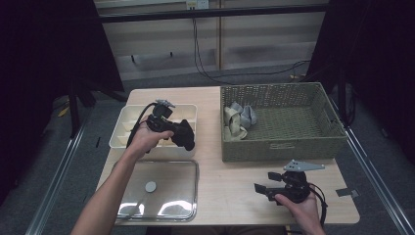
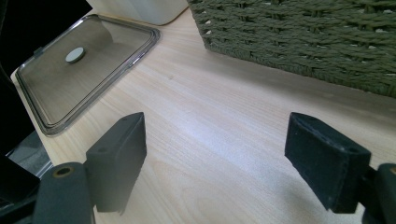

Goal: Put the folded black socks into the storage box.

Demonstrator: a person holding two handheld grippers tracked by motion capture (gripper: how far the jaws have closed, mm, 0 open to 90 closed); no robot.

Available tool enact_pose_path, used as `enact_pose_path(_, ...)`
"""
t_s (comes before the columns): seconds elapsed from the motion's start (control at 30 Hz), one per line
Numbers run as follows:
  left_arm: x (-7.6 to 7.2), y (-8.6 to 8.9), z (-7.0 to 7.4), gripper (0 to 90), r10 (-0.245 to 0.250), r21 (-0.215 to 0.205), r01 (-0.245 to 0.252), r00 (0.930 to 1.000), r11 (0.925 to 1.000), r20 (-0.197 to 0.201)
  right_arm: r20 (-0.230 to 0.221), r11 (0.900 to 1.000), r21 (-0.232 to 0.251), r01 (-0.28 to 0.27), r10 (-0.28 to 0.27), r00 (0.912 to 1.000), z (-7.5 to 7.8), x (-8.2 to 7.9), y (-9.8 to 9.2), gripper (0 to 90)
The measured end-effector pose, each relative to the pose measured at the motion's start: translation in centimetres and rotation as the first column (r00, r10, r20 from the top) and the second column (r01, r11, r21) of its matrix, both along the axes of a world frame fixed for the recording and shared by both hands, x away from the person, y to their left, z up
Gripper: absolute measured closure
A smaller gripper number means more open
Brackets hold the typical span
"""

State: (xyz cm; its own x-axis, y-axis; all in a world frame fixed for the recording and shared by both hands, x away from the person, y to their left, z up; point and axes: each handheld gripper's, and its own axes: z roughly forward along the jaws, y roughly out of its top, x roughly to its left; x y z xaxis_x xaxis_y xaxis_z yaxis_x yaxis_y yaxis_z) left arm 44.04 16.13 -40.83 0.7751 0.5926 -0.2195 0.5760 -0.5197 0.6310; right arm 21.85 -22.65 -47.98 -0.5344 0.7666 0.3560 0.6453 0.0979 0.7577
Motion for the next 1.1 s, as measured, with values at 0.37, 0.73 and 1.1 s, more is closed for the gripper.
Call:
enact_pose_path(0.37, -0.4, 0.1, -0.1, 68.6, -0.086, 0.044, 0.088, 0.9948, 0.9951, -0.054, -0.007, 1.0, -0.001, 0.001, -0.001, 1.0, -0.1, 0.1, 0.0, 20.2)
enact_pose_path(0.73, 0.1, -1.1, -2.1, 68.7, -0.054, 0.11, 0.065, 0.9941, 0.9919, -0.094, -0.009, 1.0, -0.003, -0.001, 0.001, 1.0, -0.1, 0.1, 0.1, 19.9)
enact_pose_path(1.1, 0.5, -2.5, -3.4, 68.8, -0.058, 0.167, 0.082, 0.9883, 0.9826, -0.141, -0.006, 1.0, -0.005, -0.008, 0.008, 0.9999, -0.1, 0.1, 0.2, 19.3)
